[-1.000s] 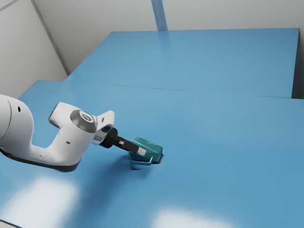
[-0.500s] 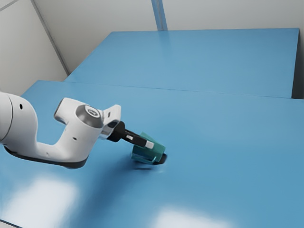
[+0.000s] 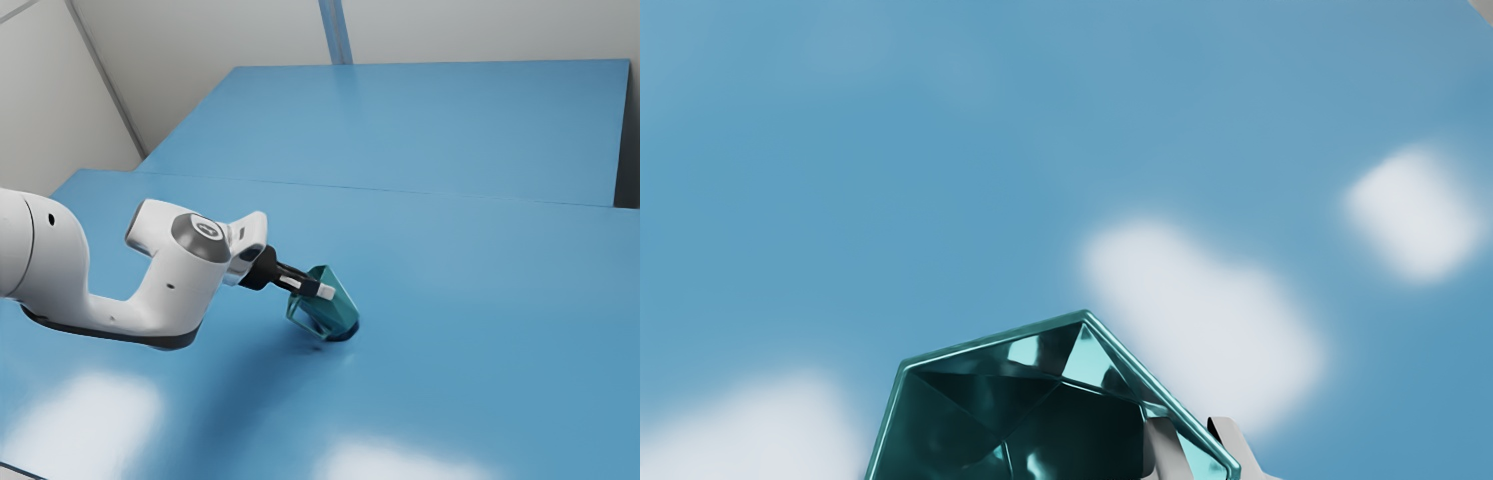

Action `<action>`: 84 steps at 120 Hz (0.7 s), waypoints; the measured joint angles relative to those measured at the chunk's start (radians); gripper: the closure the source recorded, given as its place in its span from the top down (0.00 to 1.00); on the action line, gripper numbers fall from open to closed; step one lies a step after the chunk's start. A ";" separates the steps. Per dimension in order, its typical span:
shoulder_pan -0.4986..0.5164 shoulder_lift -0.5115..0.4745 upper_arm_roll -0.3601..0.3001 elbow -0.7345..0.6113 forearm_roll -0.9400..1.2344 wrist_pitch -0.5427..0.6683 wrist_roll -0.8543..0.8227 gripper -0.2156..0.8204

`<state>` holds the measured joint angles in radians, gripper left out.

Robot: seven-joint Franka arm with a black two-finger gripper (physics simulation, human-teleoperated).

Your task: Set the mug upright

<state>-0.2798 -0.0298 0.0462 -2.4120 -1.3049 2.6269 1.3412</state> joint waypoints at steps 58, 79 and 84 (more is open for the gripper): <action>0.005 0.078 0.033 0.206 0.481 -0.050 -0.094 0.03; 0.015 0.023 0.064 0.200 0.794 -0.176 -0.287 0.03; 0.027 0.011 0.063 0.200 0.851 -0.204 -0.335 0.03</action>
<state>-0.2533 -0.0185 0.1087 -2.2122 -0.4543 2.4227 1.0059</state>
